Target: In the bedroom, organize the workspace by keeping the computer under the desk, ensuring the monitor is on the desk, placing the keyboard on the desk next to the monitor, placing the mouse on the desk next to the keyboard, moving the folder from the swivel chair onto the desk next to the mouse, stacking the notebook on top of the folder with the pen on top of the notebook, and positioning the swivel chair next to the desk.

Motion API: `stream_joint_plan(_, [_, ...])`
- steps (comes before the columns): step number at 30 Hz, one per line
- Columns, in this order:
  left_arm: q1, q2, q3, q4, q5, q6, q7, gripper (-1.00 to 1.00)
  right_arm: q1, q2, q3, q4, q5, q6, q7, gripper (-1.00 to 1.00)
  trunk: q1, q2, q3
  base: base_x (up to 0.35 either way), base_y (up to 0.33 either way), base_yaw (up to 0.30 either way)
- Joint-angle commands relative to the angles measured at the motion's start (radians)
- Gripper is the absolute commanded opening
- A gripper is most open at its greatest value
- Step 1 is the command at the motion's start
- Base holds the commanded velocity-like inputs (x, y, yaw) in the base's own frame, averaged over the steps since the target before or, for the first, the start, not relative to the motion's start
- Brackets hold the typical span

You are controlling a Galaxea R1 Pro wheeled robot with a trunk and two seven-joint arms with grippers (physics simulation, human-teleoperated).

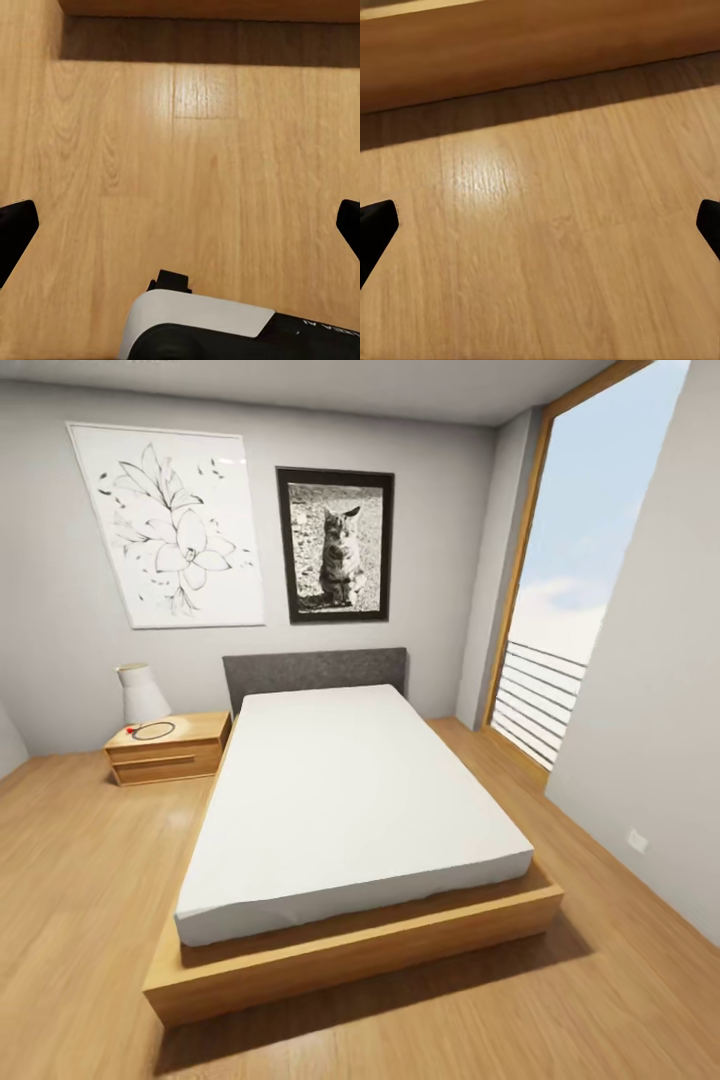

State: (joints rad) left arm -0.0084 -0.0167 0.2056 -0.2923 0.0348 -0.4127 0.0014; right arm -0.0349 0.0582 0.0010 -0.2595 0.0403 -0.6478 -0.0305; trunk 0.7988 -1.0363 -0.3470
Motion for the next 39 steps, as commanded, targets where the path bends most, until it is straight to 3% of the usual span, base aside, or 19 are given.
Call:
stream_joint_plan(1, [-0.001, 0.0, 0.0, 0.001, 0.004, -0.003, 0.0, 1.0, 0.0, 0.0, 0.0, 0.0, 0.005, -0.004, -0.003, 1.0, 0.0, -0.001, -0.002, 0.0, 0.0, 0.281])
stream_joint_plan(20, [-0.001, -0.001, -0.001, 0.0, 0.002, -0.011, -0.002, 1.0, 0.0, 0.0, -0.002, -0.007, 0.007, -0.015, -0.025, 1.0, 0.0, -0.001, -0.013, 0.0, 0.0, 0.28])
stream_joint_plan(25, [0.0, -0.003, -0.002, 0.0, -0.016, -0.132, -0.008, 1.0, 0.0, -0.001, -0.003, -0.014, 0.006, -0.068, -0.143, 1.0, 0.0, -0.001, -0.015, 0.0, 0.0, 0.28])
stream_joint_plan(31, [0.0, -0.002, 0.0, 0.001, -0.028, -0.217, -0.008, 1.0, 0.0, 0.001, -0.004, -0.013, 0.005, -0.14, -0.192, 1.0, 0.0, -0.001, -0.019, 0.0, 0.0, 0.28])
stream_joint_plan(39, [0.0, -0.005, 0.003, 0.002, -0.029, -0.24, -0.003, 1.0, 0.0, 0.001, -0.005, -0.012, 0.006, -0.2, -0.206, 1.0, 0.0, -0.001, -0.023, 0.0, 0.0, 0.28])
